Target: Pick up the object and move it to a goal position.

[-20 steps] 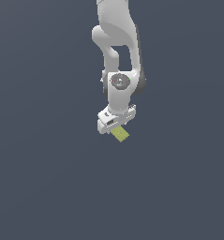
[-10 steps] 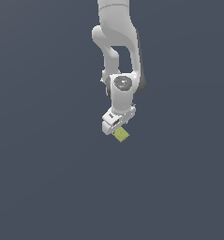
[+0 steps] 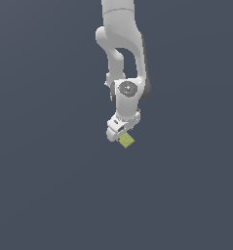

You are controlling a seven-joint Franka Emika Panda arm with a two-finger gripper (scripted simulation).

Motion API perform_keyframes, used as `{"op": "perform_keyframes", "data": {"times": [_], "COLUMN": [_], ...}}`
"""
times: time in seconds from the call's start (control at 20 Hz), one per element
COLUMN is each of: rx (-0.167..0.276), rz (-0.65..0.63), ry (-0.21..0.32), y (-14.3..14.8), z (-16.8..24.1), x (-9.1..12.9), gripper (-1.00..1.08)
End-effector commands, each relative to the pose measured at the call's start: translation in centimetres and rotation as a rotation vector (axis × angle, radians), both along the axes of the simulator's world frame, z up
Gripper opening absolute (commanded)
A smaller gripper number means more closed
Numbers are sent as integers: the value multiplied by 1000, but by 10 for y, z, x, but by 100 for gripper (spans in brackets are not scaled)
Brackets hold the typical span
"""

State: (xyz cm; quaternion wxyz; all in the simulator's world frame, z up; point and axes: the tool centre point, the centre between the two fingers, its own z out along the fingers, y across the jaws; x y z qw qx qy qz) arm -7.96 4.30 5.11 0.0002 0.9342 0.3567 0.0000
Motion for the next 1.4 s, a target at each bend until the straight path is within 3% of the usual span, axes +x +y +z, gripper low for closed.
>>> {"op": "perform_keyframes", "data": {"times": [0.0,0.55,0.6,1.35], "rx": [0,0,0,-1], "rz": [1,5,5,4], "ry": [1,0,0,-2], "y": [0,0,0,-1], "z": [-9,-41,-41,-33], "x": [-1,-1,-1,3], "gripper": [100,100,-100,-100]}}
